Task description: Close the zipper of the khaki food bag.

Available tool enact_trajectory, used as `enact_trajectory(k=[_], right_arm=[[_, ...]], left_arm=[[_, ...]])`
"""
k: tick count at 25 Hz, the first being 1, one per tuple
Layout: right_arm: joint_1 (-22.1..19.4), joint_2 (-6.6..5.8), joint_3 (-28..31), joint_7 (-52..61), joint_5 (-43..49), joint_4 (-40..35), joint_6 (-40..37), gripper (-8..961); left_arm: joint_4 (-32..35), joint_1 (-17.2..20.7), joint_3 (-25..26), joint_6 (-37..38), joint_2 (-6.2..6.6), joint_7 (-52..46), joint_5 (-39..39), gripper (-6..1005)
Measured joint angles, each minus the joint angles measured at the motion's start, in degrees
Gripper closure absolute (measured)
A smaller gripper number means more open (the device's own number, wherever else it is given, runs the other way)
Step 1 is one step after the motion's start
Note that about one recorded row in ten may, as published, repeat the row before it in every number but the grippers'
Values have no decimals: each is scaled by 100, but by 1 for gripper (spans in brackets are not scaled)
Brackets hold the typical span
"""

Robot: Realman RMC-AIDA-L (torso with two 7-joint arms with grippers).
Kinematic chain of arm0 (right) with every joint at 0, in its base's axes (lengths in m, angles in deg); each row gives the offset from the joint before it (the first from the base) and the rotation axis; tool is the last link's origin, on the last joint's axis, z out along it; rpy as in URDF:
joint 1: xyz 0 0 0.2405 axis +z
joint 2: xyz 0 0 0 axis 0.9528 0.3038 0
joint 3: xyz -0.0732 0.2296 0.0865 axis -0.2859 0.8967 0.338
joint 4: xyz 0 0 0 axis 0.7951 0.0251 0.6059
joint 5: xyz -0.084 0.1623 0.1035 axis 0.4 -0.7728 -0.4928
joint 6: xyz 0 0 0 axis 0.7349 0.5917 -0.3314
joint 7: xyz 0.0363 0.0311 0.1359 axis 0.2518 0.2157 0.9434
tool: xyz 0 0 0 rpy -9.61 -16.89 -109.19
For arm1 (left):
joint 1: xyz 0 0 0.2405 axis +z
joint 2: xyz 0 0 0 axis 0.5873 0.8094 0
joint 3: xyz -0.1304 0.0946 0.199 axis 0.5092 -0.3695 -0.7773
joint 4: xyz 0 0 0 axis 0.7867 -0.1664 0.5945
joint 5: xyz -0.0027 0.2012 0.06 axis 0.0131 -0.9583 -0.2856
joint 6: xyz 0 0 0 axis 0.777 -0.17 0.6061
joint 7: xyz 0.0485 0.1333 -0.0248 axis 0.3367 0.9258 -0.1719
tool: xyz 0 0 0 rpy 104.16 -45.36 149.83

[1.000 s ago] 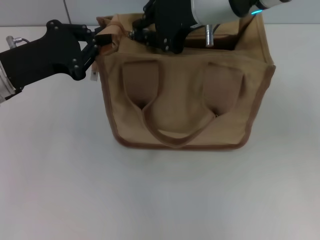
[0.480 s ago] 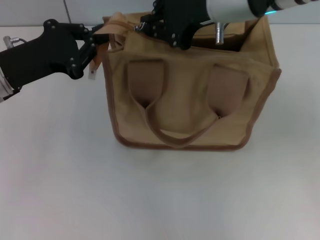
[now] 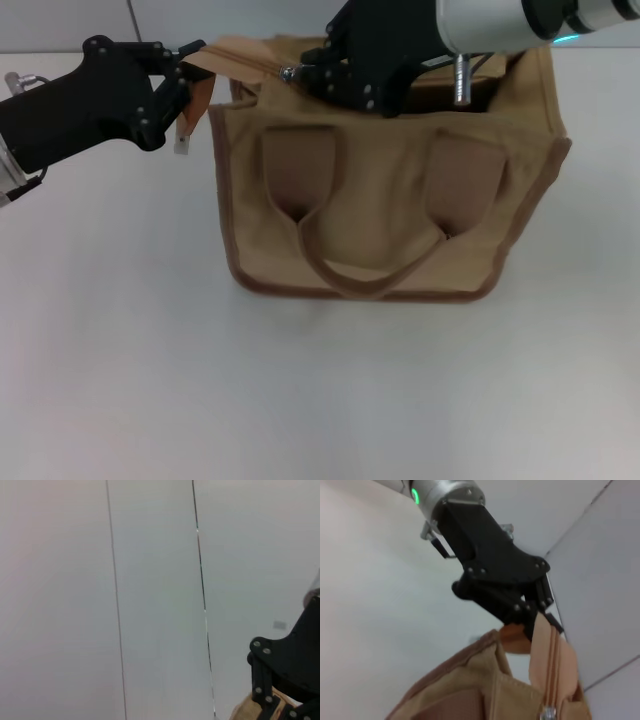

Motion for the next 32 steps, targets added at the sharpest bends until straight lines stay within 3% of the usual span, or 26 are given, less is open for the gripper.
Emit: enact_trajectory(k=[14,18,22,25,28,32], right_arm=[[-148,-9,314,370,-57,-84,-120,955],[-59,-39,858,751,-582,41,-384,954],[213,-93,1689,937,-1082,667,-1006,883],[460,-206,2255,1241,-1187,1485,-1347,816],[521,-256,2525,1466,-1351,1844,-1466,757],[570,-465,2882,2126,-1890,2635,-1695,679]], left_arm=[[-16,-51,-22,-29,-3,1,45,981],[-17,-60,-1,-24,-11,5,45,981],[-16,-63,4,-2,-21,6,45,982],[-17,-64,3,9,-23,1,45,982],[-16,-67,3,15,-24,-18,47,982],[-16,-73,3,18,-25,-34,54,981]])
